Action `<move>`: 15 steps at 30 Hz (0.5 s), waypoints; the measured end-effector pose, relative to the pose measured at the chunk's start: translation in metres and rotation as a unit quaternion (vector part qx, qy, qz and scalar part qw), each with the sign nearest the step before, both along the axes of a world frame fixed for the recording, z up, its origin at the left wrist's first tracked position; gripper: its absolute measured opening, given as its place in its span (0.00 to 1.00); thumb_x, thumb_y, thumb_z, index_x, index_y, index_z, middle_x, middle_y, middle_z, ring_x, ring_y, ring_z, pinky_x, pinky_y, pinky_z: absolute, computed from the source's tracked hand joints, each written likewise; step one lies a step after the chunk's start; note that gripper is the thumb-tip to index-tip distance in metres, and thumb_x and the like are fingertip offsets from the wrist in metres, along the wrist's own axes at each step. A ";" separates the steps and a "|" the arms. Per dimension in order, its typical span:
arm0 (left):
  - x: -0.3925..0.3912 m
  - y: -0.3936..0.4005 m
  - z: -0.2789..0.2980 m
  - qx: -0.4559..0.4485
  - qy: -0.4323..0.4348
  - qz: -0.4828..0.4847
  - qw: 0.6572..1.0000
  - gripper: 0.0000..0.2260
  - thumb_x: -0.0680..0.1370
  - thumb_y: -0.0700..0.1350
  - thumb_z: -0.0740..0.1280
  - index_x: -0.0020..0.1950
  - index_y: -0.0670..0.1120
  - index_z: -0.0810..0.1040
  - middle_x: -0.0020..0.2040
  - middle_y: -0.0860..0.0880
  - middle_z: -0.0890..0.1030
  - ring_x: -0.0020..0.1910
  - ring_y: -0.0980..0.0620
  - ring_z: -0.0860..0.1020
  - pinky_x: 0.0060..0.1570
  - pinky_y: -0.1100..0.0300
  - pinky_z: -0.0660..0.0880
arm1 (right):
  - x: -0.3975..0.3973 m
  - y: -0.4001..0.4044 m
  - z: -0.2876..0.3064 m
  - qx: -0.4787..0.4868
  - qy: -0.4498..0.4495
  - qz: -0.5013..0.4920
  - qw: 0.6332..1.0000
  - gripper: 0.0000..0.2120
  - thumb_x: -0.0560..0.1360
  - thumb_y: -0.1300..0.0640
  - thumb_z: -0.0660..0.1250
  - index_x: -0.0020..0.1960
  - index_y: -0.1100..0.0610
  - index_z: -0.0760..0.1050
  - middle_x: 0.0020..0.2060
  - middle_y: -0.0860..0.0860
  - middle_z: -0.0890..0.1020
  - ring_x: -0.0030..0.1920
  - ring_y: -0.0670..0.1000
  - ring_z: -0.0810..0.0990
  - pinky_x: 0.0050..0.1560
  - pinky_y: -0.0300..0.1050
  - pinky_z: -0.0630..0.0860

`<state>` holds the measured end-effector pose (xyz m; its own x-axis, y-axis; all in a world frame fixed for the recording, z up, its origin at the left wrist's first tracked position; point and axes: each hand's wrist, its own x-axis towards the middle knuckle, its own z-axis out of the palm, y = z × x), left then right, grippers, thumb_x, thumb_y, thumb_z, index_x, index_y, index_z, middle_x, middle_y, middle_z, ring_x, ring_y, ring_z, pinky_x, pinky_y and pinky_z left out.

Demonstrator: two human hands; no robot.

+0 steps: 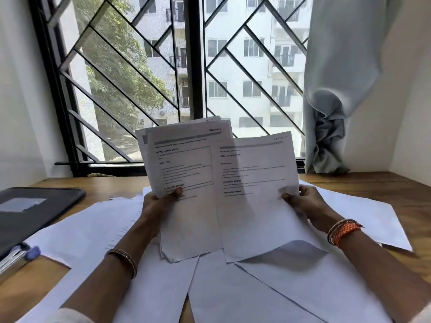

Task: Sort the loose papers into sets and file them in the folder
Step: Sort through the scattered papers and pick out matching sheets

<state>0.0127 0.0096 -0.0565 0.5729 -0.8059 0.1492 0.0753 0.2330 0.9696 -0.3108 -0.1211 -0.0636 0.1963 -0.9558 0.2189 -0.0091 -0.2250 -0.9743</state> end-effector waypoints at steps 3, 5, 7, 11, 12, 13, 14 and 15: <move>0.000 0.003 0.002 -0.007 -0.001 0.002 1.000 0.07 0.72 0.40 0.74 0.48 0.43 0.79 0.43 0.47 0.82 0.40 0.48 0.80 0.29 0.62 0.79 | -0.003 -0.006 0.000 -0.011 -0.012 -0.025 1.000 0.06 0.74 0.67 0.69 0.48 0.59 0.79 0.44 0.57 0.83 0.42 0.56 0.82 0.46 0.50 0.80; 0.001 0.004 0.004 -0.012 -0.004 0.000 1.000 0.08 0.72 0.39 0.73 0.50 0.43 0.79 0.43 0.48 0.81 0.40 0.49 0.80 0.28 0.63 0.79 | -0.008 -0.009 0.003 -0.019 -0.029 -0.050 0.998 0.06 0.74 0.68 0.69 0.47 0.59 0.78 0.37 0.51 0.84 0.36 0.49 0.82 0.37 0.41 0.80; 0.000 0.005 0.006 -0.019 -0.008 -0.004 1.000 0.09 0.73 0.40 0.72 0.51 0.43 0.78 0.43 0.49 0.81 0.40 0.50 0.79 0.30 0.61 0.78 | -0.018 -0.015 0.008 -0.045 -0.037 -0.102 0.993 0.06 0.74 0.69 0.68 0.47 0.59 0.78 0.34 0.47 0.83 0.31 0.42 0.80 0.34 0.35 0.78; 0.006 0.008 0.008 -0.037 -0.006 -0.039 0.999 0.04 0.74 0.38 0.70 0.46 0.46 0.78 0.38 0.50 0.83 0.34 0.52 0.82 0.28 0.62 0.78 | -0.050 -0.027 0.017 -0.096 -0.050 -0.252 0.962 0.06 0.74 0.66 0.69 0.51 0.62 0.79 0.31 0.46 0.82 0.23 0.36 0.75 0.22 0.32 0.71; 0.007 0.008 0.009 -0.038 -0.009 -0.061 0.997 0.05 0.74 0.38 0.69 0.47 0.47 0.78 0.37 0.50 0.84 0.33 0.53 0.82 0.28 0.62 0.78 | -0.060 -0.030 0.019 -0.098 -0.059 -0.287 0.951 0.07 0.74 0.65 0.69 0.52 0.63 0.79 0.28 0.44 0.81 0.22 0.36 0.74 0.19 0.32 0.69; 0.008 0.009 0.010 -0.039 -0.014 -0.080 0.996 0.05 0.74 0.39 0.69 0.48 0.47 0.78 0.37 0.51 0.84 0.33 0.54 0.83 0.28 0.61 0.78 | -0.068 -0.032 0.019 -0.097 -0.067 -0.312 0.943 0.07 0.75 0.65 0.68 0.52 0.65 0.79 0.25 0.42 0.79 0.21 0.36 0.74 0.18 0.31 0.68; 0.008 0.008 0.011 -0.042 -0.015 -0.096 0.994 0.06 0.74 0.39 0.69 0.49 0.47 0.78 0.37 0.51 0.85 0.34 0.53 0.83 0.29 0.61 0.79 | -0.073 -0.032 0.020 -0.092 -0.069 -0.322 0.940 0.08 0.75 0.65 0.68 0.53 0.65 0.79 0.23 0.41 0.78 0.21 0.36 0.74 0.17 0.31 0.67; 0.007 0.009 0.012 -0.047 -0.013 -0.108 0.993 0.08 0.73 0.39 0.71 0.50 0.47 0.79 0.39 0.51 0.85 0.36 0.51 0.83 0.30 0.60 0.79 | -0.074 -0.031 0.020 -0.086 -0.061 -0.323 0.941 0.08 0.75 0.65 0.68 0.53 0.65 0.79 0.24 0.41 0.78 0.20 0.36 0.73 0.17 0.31 0.67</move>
<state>0.0198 0.0181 -0.0444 0.3830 -0.8913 0.2427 0.1087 0.3044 0.9463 -0.3846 -0.1525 -0.0436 -0.4489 -0.8157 0.3650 -0.0887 -0.3658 -0.9265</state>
